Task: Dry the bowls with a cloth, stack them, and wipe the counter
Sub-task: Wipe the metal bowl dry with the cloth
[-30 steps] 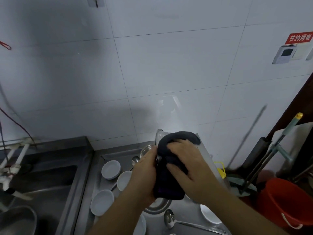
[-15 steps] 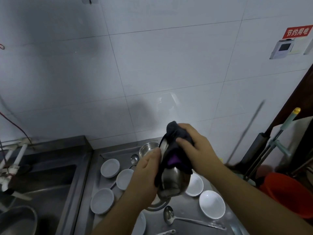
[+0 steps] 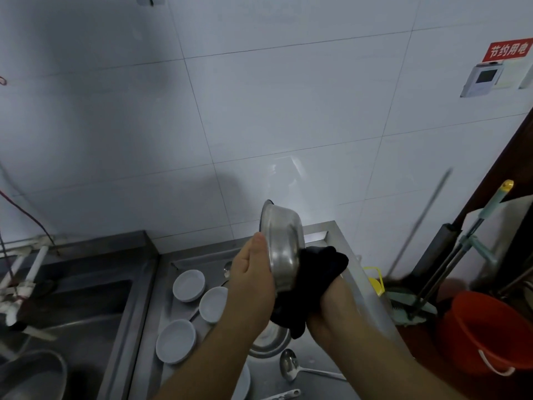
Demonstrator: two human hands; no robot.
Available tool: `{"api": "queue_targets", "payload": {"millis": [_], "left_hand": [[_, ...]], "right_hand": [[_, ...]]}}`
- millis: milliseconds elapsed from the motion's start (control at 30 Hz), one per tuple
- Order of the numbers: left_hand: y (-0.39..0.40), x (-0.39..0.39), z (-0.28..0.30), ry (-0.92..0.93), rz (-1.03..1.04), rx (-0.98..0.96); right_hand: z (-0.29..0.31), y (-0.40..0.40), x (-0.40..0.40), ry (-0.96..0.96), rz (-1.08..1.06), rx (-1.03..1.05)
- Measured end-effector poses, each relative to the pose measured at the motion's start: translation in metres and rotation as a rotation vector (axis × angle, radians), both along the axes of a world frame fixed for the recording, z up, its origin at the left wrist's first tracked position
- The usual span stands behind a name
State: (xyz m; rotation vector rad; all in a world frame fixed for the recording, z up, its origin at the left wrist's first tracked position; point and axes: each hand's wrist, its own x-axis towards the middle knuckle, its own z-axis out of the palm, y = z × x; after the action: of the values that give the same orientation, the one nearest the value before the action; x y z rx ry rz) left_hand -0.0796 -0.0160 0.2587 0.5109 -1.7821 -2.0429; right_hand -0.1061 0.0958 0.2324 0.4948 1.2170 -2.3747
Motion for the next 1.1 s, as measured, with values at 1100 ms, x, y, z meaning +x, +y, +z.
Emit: {"api": "queue_targets", "payload": {"millis": [1100], "left_hand": [[-0.004,0.010,0.008,-0.060,-0.330,0.455]], "right_hand": [[0.039,0.018,-0.075,0.778,0.205,0.551]]}}
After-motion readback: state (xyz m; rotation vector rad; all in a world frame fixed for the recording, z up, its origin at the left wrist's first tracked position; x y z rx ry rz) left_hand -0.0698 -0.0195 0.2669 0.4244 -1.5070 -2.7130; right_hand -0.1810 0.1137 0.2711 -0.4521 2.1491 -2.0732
